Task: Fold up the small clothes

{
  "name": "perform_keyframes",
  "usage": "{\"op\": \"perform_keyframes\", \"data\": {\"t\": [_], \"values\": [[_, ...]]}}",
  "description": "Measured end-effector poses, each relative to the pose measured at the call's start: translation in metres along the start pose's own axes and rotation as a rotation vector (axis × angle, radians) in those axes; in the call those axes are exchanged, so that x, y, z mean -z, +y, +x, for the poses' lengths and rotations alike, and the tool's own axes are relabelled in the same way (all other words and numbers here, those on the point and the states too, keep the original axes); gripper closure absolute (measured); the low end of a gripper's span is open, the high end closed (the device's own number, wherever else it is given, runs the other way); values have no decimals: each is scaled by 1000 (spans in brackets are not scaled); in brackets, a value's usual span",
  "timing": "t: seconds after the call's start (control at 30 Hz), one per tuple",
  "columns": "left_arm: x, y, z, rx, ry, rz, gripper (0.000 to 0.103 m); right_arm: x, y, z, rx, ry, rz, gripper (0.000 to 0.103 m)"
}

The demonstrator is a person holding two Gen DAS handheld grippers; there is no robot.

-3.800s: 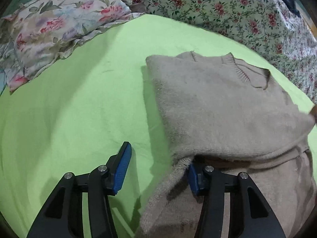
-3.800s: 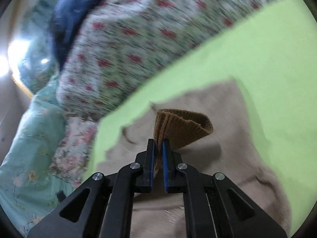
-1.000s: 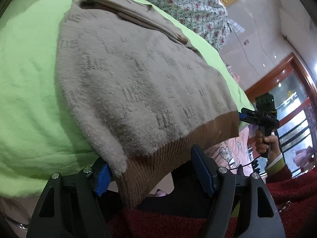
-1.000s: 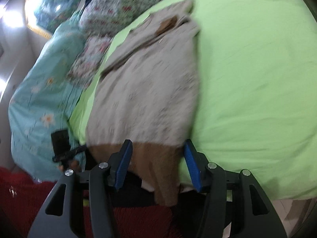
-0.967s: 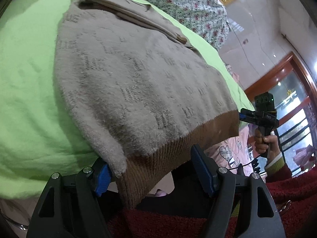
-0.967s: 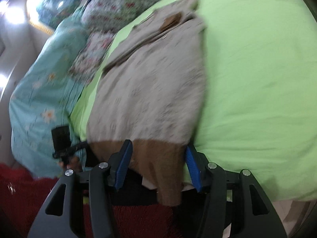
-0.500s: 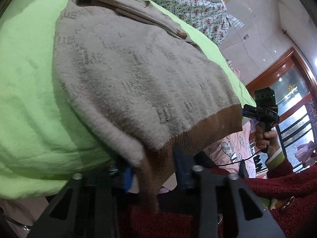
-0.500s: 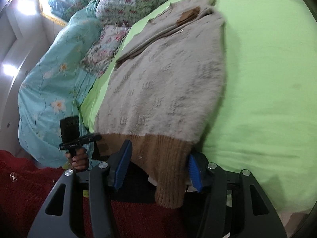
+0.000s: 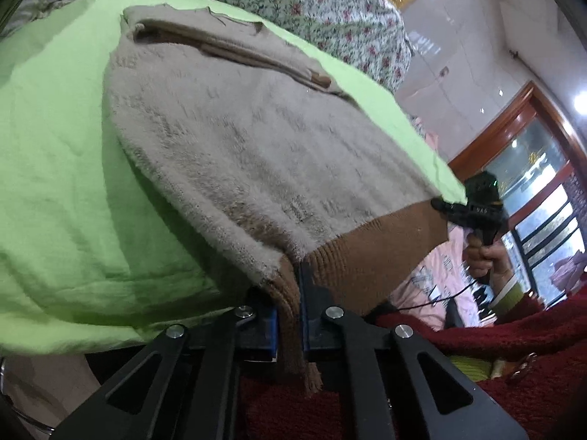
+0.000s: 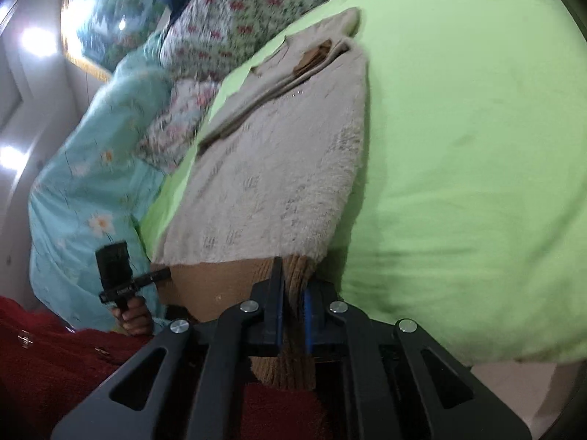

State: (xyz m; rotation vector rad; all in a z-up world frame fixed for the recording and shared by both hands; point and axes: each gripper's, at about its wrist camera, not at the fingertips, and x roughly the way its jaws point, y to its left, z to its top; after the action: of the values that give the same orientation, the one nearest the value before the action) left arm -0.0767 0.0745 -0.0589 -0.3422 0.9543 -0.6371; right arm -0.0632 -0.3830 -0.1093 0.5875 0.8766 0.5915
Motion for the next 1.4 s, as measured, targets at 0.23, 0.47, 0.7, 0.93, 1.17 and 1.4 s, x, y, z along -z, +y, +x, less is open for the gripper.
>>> {"op": "perform_keyframes", "data": {"t": [0.23,0.47,0.7,0.93,1.17,1.4], "values": [[-33,-14,-42,30,-162,1,97,-17,27,-15,-164,-124,-7,94],[-109,-13,-79,24,-380,21,97,-91,60,-29,-237,-291,-54,94],[-219,15,-59,-84,-478,-6,97,-191,68,13,-183,-355,-52,94],[-303,66,2,-177,-425,-81,97,-279,45,86,-16,-312,3,94],[-345,119,59,-241,-335,-133,97,-317,9,146,129,-253,56,94],[-350,165,110,-293,-204,-206,93,-321,-20,187,243,-166,105,90]]}}
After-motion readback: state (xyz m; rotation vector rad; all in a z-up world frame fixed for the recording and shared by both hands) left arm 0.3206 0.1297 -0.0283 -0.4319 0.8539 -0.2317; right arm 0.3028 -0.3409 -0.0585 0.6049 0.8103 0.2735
